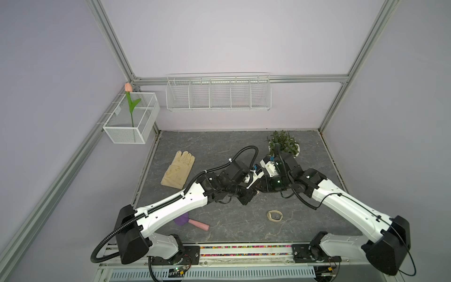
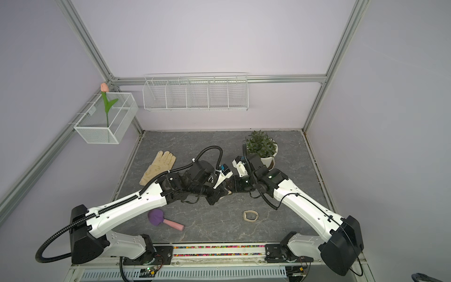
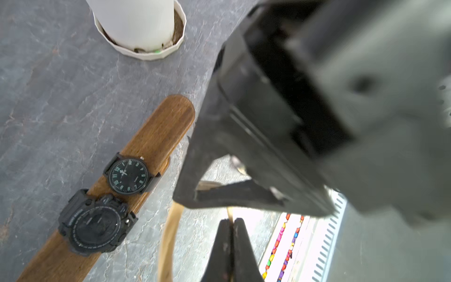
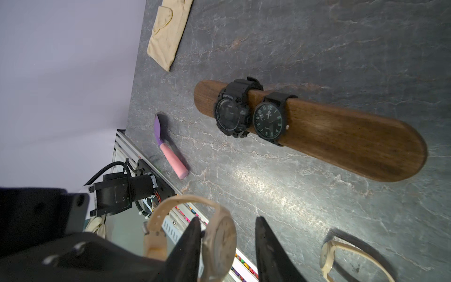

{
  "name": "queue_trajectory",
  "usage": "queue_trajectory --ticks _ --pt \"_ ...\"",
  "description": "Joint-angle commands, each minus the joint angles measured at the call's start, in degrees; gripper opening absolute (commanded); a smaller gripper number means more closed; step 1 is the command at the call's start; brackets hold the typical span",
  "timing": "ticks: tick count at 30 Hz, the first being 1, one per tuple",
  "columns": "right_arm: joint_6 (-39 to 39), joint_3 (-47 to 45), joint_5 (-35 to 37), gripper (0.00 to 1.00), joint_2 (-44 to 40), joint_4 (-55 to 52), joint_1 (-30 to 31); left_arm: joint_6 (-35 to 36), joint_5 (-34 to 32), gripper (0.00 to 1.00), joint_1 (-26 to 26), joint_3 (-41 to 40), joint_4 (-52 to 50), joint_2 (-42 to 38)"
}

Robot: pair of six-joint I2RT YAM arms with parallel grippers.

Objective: Place watch on stand
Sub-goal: Adjust the watch.

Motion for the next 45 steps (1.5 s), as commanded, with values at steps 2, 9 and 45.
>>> queue_trajectory --ticks 2,9,45 --pt "5.3 -4.97 -3.26 0.4 -6.38 7.99 -3.05 -1.47 -3.39 0.0 -0.28 -2.04 2.55 -2.16" --pt "16.85 -18.91 -15.35 0.46 -15.22 27.86 -9.24 -2.19 -10.88 0.0 -0.28 -7.86 11.12 -9.05" --pt "49.53 -35.17 -24.39 0.44 -6.23 88.64 -5.45 -0.92 -16.51 0.0 0.48 -7.12 14.4 -9.65"
